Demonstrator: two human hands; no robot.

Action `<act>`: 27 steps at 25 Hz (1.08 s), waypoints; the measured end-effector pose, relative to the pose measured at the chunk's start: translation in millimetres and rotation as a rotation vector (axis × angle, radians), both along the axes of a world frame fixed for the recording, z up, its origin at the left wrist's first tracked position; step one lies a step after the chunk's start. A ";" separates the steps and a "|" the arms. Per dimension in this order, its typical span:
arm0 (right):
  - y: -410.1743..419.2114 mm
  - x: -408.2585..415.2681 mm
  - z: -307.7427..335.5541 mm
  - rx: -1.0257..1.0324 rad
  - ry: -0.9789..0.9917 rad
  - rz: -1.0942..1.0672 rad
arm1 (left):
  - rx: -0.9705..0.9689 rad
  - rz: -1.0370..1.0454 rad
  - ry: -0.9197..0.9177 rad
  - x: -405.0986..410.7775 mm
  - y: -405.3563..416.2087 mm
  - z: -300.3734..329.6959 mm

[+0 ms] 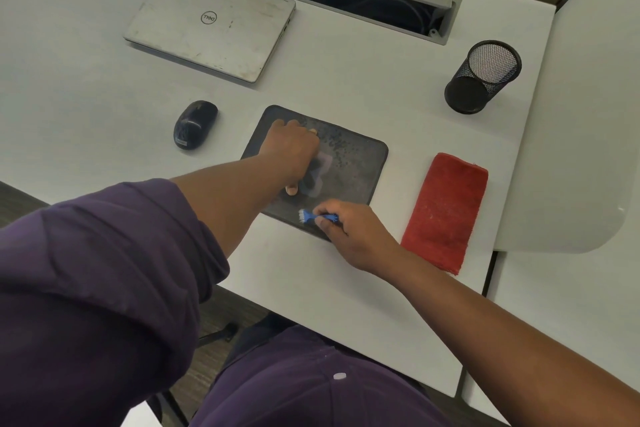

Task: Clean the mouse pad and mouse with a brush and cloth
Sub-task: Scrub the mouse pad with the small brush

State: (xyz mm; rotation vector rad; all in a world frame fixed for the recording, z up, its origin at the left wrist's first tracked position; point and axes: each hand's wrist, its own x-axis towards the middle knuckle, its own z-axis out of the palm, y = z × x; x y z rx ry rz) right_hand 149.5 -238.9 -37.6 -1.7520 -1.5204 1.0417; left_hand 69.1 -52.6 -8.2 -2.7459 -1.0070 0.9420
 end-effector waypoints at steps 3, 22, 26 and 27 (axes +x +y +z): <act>8.8 -14.2 2.9 0.090 0.010 0.073 | 0.002 0.009 -0.004 -1.3 1.3 -1.9; 42.0 7.9 33.3 -0.168 -0.222 0.095 | 0.020 -0.017 0.048 -0.8 3.0 -1.8; 38.1 14.4 36.8 -0.237 -0.280 0.132 | 0.023 0.000 0.023 -1.2 1.8 -2.0; 35.8 13.7 36.4 -0.264 -0.298 0.162 | 0.019 0.011 0.019 -1.0 1.3 -1.6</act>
